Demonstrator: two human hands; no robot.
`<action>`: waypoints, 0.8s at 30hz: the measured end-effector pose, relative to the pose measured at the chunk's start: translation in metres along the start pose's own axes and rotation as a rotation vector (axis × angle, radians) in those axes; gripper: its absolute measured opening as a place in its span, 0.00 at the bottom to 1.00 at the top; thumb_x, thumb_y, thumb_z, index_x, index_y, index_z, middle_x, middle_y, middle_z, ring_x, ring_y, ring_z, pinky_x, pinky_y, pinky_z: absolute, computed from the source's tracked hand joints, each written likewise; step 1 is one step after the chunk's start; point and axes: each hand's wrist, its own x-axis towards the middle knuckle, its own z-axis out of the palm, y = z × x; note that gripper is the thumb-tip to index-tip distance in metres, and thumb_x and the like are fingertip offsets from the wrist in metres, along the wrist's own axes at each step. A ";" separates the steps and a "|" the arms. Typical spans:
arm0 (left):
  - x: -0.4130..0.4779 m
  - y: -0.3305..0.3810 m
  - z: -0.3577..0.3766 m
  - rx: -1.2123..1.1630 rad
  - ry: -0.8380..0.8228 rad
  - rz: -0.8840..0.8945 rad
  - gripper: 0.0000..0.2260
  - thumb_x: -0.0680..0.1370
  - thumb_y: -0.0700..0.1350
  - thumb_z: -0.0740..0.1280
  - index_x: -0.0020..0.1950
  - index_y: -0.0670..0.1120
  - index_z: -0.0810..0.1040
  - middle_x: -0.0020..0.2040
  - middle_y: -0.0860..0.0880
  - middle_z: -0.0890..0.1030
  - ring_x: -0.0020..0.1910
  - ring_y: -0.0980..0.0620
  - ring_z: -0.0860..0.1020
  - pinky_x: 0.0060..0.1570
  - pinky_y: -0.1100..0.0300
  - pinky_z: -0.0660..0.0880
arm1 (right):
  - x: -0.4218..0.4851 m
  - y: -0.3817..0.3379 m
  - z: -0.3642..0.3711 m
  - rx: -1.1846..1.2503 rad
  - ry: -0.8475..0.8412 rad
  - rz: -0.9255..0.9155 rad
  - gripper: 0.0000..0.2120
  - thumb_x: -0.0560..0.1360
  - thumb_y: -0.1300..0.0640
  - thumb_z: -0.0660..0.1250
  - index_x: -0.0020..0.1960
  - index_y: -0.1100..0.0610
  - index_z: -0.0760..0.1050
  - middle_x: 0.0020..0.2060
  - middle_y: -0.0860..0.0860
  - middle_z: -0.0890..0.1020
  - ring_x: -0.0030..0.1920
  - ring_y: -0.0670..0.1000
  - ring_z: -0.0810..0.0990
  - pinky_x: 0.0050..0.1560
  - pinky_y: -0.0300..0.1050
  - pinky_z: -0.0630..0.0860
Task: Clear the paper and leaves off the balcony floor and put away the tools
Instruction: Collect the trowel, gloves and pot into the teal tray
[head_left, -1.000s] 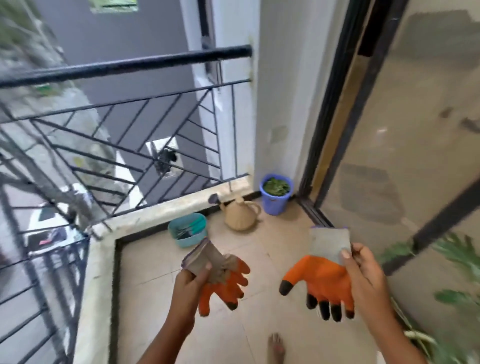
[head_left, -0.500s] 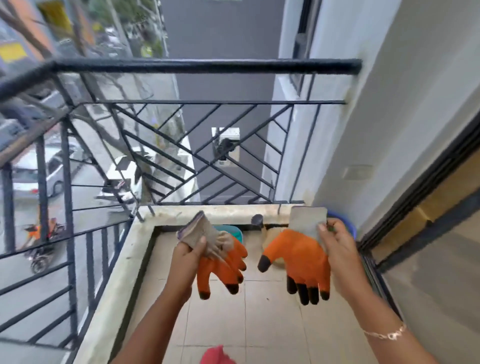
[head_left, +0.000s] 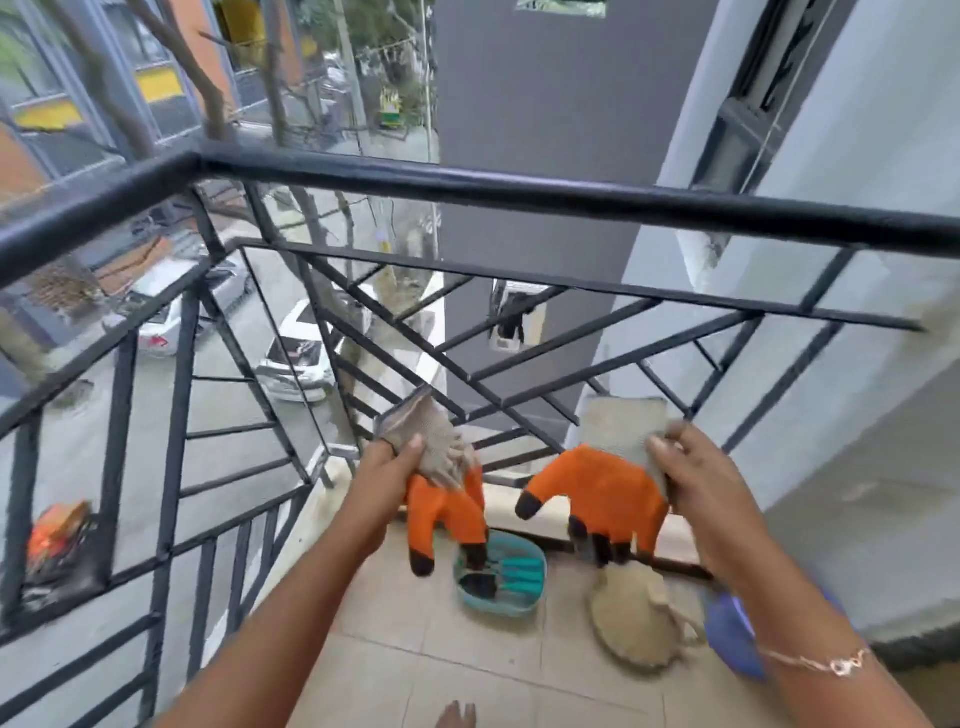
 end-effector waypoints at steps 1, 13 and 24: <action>0.017 0.008 -0.004 0.033 -0.022 0.006 0.10 0.81 0.40 0.58 0.52 0.41 0.79 0.44 0.44 0.83 0.40 0.50 0.80 0.42 0.59 0.77 | 0.015 -0.004 0.007 -0.042 -0.059 -0.010 0.07 0.78 0.59 0.59 0.45 0.53 0.74 0.35 0.49 0.81 0.34 0.47 0.77 0.32 0.39 0.72; 0.131 0.086 -0.003 0.260 -0.168 0.146 0.12 0.80 0.39 0.60 0.40 0.48 0.77 0.35 0.48 0.78 0.36 0.49 0.75 0.39 0.56 0.71 | 0.112 -0.048 0.052 -0.030 -0.214 -0.139 0.04 0.78 0.61 0.62 0.47 0.55 0.74 0.38 0.53 0.81 0.38 0.48 0.78 0.39 0.42 0.72; 0.144 0.103 0.004 0.075 -0.526 0.172 0.08 0.74 0.40 0.67 0.52 0.43 0.78 0.43 0.54 0.83 0.43 0.57 0.80 0.46 0.62 0.76 | 0.140 -0.063 0.072 -0.226 0.056 -0.195 0.05 0.78 0.55 0.60 0.48 0.45 0.72 0.43 0.51 0.82 0.43 0.53 0.80 0.43 0.48 0.75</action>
